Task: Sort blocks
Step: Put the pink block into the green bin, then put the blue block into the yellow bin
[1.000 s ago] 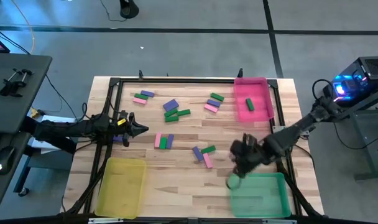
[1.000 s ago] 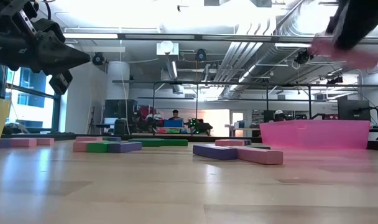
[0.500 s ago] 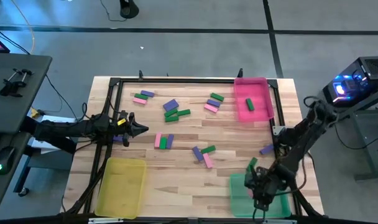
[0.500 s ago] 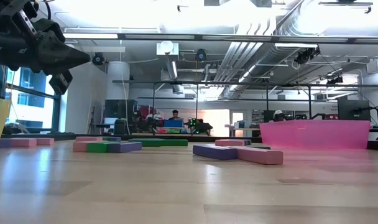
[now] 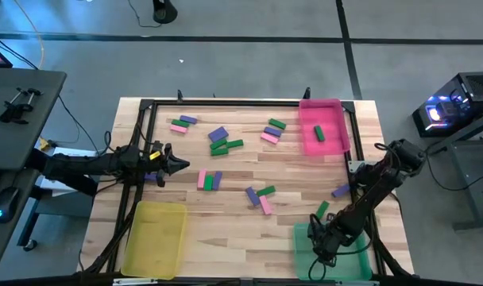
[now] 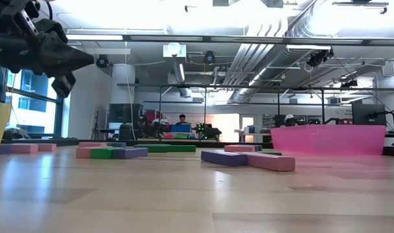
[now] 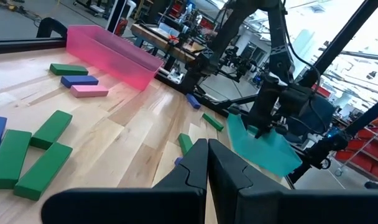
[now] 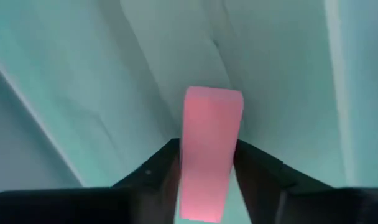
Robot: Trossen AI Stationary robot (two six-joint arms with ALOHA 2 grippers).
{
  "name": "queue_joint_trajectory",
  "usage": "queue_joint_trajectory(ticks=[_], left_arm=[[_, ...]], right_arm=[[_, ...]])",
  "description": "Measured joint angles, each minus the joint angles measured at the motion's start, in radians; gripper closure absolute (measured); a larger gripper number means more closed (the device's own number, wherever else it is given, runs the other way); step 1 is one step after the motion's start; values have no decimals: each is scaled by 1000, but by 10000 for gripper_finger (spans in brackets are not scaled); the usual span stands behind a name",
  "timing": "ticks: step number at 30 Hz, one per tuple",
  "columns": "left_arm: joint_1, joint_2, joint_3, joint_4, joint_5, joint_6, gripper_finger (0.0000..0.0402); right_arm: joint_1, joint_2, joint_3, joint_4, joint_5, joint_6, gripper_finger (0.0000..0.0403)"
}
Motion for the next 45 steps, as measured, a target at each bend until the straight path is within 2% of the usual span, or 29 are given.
queue_joint_trajectory(ticks=[4, 8, 13, 18, 21, 24, 27, 34, 45], left_arm=[[0, 0, 0, 0, -3, 1, 402], [0, 0, 0, 0, -7, 0, 401], [0, 0, 0, 0, -7, 0, 401], [0, 0, 0, 0, -7, 1, 402], [0, 0, 0, 0, -7, 1, 401], [0, 0, 0, -2, -7, 1, 402], [0, 0, 0, -4, -7, 2, 401], [0, 0, 0, -5, -7, 2, 401], [0, 0, 0, -5, -7, 1, 401]], right_arm=[[-38, -52, -7, -13, -47, -21, 209], [-57, -132, 39, -80, -17, -22, 197], [-54, -210, 169, -278, 142, -82, 196], [-54, -236, 270, -477, 357, -162, 195], [-62, -235, 283, -554, 478, -255, 195], [-85, -235, 256, -586, 534, -358, 195], [-131, -235, 192, -602, 510, -452, 195], [-282, -235, 13, -622, 368, -661, 195], [-417, -234, -126, -567, 173, -1008, 195]])
